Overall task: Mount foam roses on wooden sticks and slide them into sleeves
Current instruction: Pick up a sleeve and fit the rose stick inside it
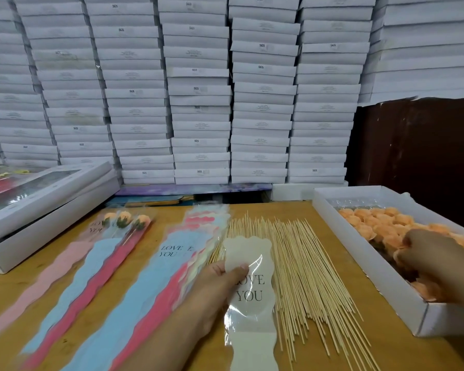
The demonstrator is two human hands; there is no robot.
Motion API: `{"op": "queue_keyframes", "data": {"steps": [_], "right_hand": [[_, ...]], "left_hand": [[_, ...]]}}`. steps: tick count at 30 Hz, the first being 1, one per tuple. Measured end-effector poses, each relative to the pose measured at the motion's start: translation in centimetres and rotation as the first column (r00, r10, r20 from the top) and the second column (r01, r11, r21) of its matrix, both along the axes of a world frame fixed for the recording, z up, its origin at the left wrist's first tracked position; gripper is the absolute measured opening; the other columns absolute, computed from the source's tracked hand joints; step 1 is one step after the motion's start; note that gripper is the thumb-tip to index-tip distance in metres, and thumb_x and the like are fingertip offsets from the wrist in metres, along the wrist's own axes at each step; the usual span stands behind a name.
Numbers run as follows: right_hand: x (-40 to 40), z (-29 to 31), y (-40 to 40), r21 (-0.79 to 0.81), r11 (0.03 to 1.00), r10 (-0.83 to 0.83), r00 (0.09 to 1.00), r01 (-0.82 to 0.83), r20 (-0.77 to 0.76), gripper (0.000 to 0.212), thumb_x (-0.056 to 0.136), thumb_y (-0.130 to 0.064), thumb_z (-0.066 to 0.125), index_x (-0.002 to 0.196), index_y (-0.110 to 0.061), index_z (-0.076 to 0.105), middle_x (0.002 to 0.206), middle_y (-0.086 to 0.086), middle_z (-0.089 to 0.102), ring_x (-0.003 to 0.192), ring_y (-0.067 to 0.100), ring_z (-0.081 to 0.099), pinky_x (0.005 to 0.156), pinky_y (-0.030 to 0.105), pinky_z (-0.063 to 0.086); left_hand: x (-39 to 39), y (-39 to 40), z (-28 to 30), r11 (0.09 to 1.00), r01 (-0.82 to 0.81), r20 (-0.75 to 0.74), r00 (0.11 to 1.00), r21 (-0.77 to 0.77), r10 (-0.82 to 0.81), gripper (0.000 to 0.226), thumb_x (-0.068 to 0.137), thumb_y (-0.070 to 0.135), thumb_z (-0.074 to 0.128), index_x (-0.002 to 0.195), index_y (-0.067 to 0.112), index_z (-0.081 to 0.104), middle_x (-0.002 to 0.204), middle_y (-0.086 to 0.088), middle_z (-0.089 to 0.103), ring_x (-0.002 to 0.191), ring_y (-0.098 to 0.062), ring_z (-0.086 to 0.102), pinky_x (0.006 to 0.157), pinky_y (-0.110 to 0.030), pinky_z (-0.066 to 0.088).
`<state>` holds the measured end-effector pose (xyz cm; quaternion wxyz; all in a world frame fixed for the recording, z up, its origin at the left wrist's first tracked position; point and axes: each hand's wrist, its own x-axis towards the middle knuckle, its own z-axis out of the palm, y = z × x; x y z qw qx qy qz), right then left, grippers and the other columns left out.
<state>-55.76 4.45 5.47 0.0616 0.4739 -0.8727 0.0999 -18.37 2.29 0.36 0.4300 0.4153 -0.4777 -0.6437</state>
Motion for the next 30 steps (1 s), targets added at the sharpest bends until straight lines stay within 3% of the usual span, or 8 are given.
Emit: {"op": "queue_keyframes", "data": {"steps": [5, 9, 14, 18, 22, 26, 30], "right_hand": [[-0.7, -1.0, -0.1, -0.092, 0.996, 0.011, 1.000, -0.008, 0.024, 0.017, 0.079, -0.029, 0.073, 0.069, -0.022, 0.062, 0.058, 0.000, 0.064, 0.056, 0.015, 0.062, 0.057, 0.032, 0.059], [-0.6, -0.6, -0.4, 0.017, 1.000, 0.017, 1.000, -0.017, -0.006, 0.030, 0.074, -0.052, 0.073, 0.071, -0.023, 0.064, 0.060, -0.002, 0.066, 0.059, 0.013, 0.064, 0.061, 0.030, 0.060], [-0.3, -0.9, -0.7, 0.085, 0.996, -0.010, 0.998, 0.016, -0.070, 0.009, 0.079, -0.032, 0.062, 0.081, -0.030, 0.054, 0.079, -0.002, 0.058, 0.077, 0.017, 0.055, 0.078, 0.036, 0.056], [-0.9, -1.2, -0.8, 0.002, 0.999, -0.032, 0.995, 0.032, -0.097, 0.010, 0.083, -0.026, 0.062, 0.083, -0.028, 0.052, 0.075, -0.001, 0.056, 0.070, 0.016, 0.055, 0.073, 0.037, 0.057], [-1.6, -0.8, -1.2, -0.039, 0.999, -0.033, 0.994, 0.029, -0.100, 0.027, 0.084, -0.022, 0.064, 0.109, -0.023, 0.054, 0.083, 0.001, 0.054, 0.077, 0.021, 0.058, 0.077, 0.039, 0.057], [-1.6, 1.0, -1.8, -0.121, 0.993, -0.027, 0.993, 0.013, -0.113, 0.046, 0.078, -0.013, 0.069, 0.122, -0.019, 0.055, 0.082, 0.002, 0.053, 0.069, 0.018, 0.056, 0.056, 0.029, 0.052], [-1.6, 1.8, -2.6, -0.101, 0.995, -0.012, 0.992, -0.001, -0.122, 0.052, 0.075, -0.009, 0.071, 0.124, -0.021, 0.057, 0.080, -0.001, 0.049, 0.064, 0.015, 0.054, 0.052, 0.028, 0.053]], "left_hand": [[-0.1, 0.0, 0.0, 1.000, -0.004, -0.003, 1.000, 0.005, 0.004, 0.019, 0.096, 0.015, 0.066, 0.105, 0.001, 0.074, 0.102, -0.023, 0.075, 0.092, -0.038, 0.074, 0.082, -0.044, 0.060], [-0.1, 0.1, 0.0, 1.000, -0.008, -0.015, 1.000, 0.005, 0.008, 0.020, 0.096, 0.014, 0.065, 0.107, 0.000, 0.073, 0.103, -0.024, 0.075, 0.090, -0.038, 0.074, 0.082, -0.044, 0.060], [-0.1, 0.1, 0.0, 1.000, -0.025, 0.006, 1.000, -0.005, 0.025, 0.019, 0.097, 0.014, 0.064, 0.106, 0.000, 0.073, 0.101, -0.023, 0.075, 0.090, -0.037, 0.073, 0.089, -0.049, 0.059], [0.0, 0.0, 0.0, 1.000, -0.019, 0.011, 1.000, 0.004, 0.019, 0.018, 0.097, 0.014, 0.064, 0.106, 0.001, 0.074, 0.102, -0.022, 0.075, 0.092, -0.038, 0.074, 0.088, -0.047, 0.059], [0.1, 0.0, 0.0, 1.000, -0.012, 0.040, 0.999, -0.004, 0.013, 0.018, 0.097, 0.014, 0.064, 0.110, 0.005, 0.072, 0.103, -0.020, 0.076, 0.094, -0.038, 0.074, 0.086, -0.047, 0.059], [0.1, 0.0, 0.0, 1.000, -0.024, 0.048, 0.999, -0.020, 0.024, 0.017, 0.095, 0.012, 0.066, 0.111, 0.014, 0.069, 0.100, -0.016, 0.077, 0.088, -0.033, 0.076, 0.071, -0.037, 0.060], [0.1, -0.1, -0.2, 0.999, -0.038, 0.072, 0.997, -0.026, 0.040, 0.013, 0.094, 0.012, 0.069, 0.102, 0.020, 0.073, 0.097, -0.012, 0.078, 0.085, -0.029, 0.077, 0.065, -0.032, 0.060]]}}
